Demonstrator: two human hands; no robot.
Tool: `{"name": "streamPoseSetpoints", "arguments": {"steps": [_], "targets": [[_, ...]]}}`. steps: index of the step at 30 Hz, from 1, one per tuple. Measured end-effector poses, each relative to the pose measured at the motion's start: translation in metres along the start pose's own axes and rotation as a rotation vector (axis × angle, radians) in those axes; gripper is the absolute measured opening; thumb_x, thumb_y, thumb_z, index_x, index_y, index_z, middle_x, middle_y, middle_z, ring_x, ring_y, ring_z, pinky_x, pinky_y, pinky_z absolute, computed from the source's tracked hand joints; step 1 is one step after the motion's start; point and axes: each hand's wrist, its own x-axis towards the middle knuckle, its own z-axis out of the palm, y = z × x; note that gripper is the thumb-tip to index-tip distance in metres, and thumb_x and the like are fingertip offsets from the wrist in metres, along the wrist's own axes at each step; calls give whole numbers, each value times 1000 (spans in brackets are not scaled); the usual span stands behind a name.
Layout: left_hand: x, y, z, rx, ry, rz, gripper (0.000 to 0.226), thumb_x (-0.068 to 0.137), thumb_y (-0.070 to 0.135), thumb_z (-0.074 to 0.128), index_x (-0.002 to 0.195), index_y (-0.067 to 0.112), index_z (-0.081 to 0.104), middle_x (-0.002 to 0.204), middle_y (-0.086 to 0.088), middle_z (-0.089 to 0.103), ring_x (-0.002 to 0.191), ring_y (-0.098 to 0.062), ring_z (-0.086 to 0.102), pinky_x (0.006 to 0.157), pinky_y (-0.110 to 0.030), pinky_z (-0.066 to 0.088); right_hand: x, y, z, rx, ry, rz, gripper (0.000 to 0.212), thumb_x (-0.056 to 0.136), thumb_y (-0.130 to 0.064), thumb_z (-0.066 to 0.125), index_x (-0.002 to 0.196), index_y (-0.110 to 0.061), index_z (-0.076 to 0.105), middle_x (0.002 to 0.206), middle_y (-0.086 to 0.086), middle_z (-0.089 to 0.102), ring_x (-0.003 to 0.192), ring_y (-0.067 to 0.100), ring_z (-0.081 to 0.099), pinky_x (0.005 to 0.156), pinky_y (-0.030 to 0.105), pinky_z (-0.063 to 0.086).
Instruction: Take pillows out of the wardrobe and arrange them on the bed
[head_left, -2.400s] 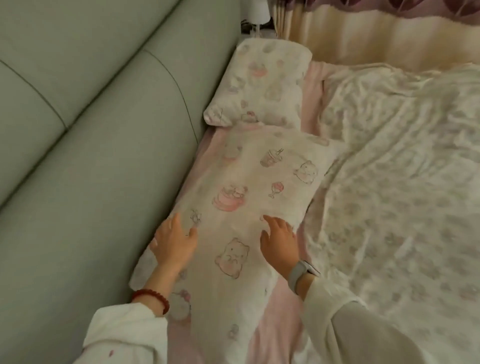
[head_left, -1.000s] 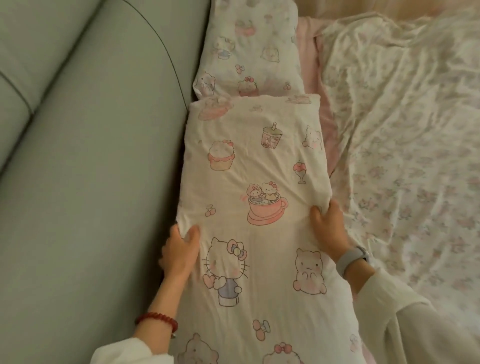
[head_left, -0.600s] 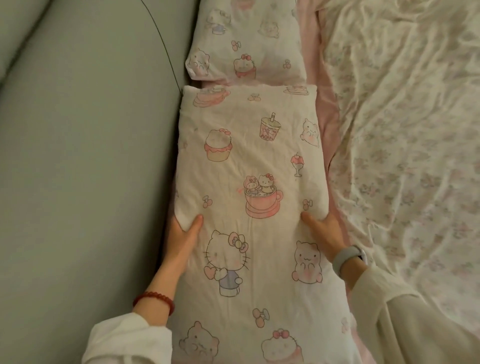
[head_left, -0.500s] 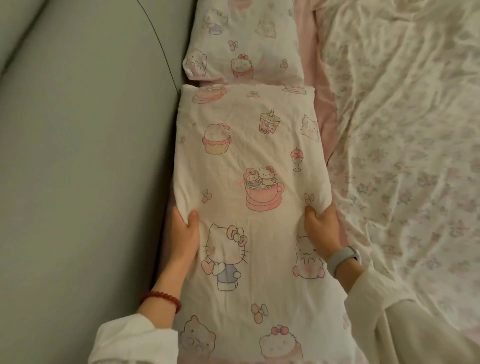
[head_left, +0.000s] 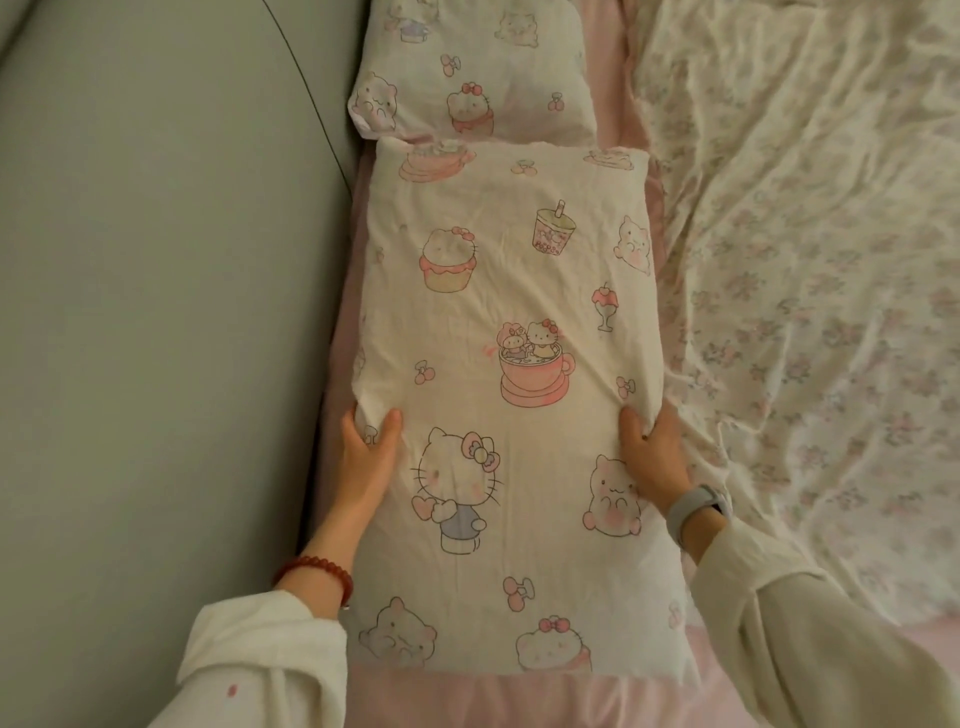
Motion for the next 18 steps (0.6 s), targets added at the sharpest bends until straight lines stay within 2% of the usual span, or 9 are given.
{"name": "streamPoseSetpoints", "arguments": {"steps": [2,4,6,8,9,11,13,16,18], "targets": [[-11,-9,0,65,26,-5,74,80,59,52,137,20,27,132,-5,49,107,-17,48,87,-32,37,-5,3,-5,40,-50,-13,54,89,-40,43,136,-23,25,129,5,46,106,20,46,89,31,39],[-20,-19,-3,161,63,-41,80,72,72,47,133,23,29,129,-5,51,110,-25,51,89,-37,40,-13,8,-8,31,-65,-10,57,88,-41,45,138,-27,22,126,0,47,105,20,48,81,25,39],[-28,-27,-6,268,99,-53,77,67,79,42,121,25,35,120,-4,56,101,-26,54,85,-41,45,-20,17,-10,-4,-59,-18,58,88,-39,46,138,-25,22,128,3,46,113,25,48,86,29,36],[-33,-32,-6,318,77,-75,64,71,76,41,109,25,39,112,-4,58,89,-22,53,77,-35,42,-27,26,-11,-34,-77,-20,59,89,-35,47,139,-22,21,139,10,39,125,31,40,98,37,32],[-34,-33,-6,317,51,-104,63,76,71,42,113,21,40,115,-6,56,90,-22,51,77,-34,39,-30,29,-11,-44,-97,-8,60,89,-34,48,140,-21,19,144,13,34,129,32,35,105,39,27],[-31,-32,-7,276,4,-162,70,82,62,45,129,11,34,128,-12,49,106,-28,49,86,-37,37,-34,30,-13,-24,-131,29,62,89,-31,48,141,-17,16,147,16,27,134,32,27,110,39,19],[-31,-21,-7,323,13,-172,75,84,57,45,139,13,21,139,-16,39,122,-35,40,99,-45,34,-36,22,-17,16,-139,36,65,89,-26,48,142,-19,12,145,15,31,131,31,31,110,40,21],[-40,1,-4,591,181,65,63,87,44,47,139,21,21,140,-18,37,122,-40,38,97,-56,34,-40,4,-23,37,-73,-46,63,89,-21,45,143,-25,12,124,1,49,111,19,49,105,46,35],[-48,20,8,693,223,264,60,88,39,47,140,22,22,146,-16,29,130,-38,29,101,-58,27,-43,-25,-32,86,-20,-75,55,91,-23,44,141,-16,21,139,7,43,122,21,44,105,44,36]]}}
